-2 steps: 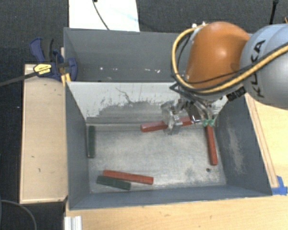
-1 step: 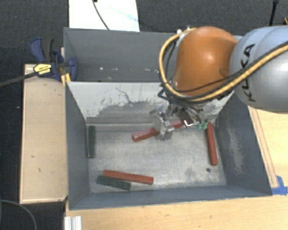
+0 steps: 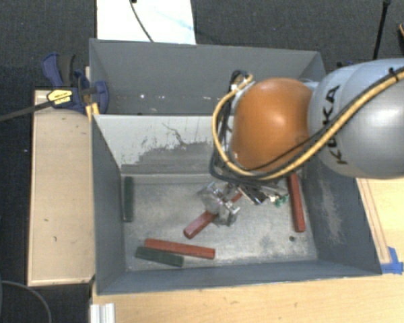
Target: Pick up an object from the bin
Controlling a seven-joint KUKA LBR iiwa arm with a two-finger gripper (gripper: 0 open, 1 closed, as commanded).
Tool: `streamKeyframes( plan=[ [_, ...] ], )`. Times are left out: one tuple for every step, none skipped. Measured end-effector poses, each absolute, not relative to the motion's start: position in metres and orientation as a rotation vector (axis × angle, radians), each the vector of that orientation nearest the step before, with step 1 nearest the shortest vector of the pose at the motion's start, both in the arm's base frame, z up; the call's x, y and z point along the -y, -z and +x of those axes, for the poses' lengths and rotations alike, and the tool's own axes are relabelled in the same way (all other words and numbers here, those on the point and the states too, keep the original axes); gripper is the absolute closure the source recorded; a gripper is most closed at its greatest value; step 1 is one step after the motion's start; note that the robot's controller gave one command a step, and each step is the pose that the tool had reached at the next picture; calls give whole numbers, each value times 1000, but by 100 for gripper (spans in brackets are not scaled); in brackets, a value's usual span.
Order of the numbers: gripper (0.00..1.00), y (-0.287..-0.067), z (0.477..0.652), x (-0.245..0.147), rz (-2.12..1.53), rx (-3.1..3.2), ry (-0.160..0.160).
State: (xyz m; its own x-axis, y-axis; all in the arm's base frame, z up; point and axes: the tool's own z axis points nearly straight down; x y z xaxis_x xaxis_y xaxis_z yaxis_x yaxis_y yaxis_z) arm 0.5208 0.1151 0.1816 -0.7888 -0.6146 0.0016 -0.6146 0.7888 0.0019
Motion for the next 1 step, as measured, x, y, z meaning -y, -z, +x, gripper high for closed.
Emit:
streamKeyframes(
  plan=[
    [100, -233, 523, -117, 990, 2990, 0]
  ],
)
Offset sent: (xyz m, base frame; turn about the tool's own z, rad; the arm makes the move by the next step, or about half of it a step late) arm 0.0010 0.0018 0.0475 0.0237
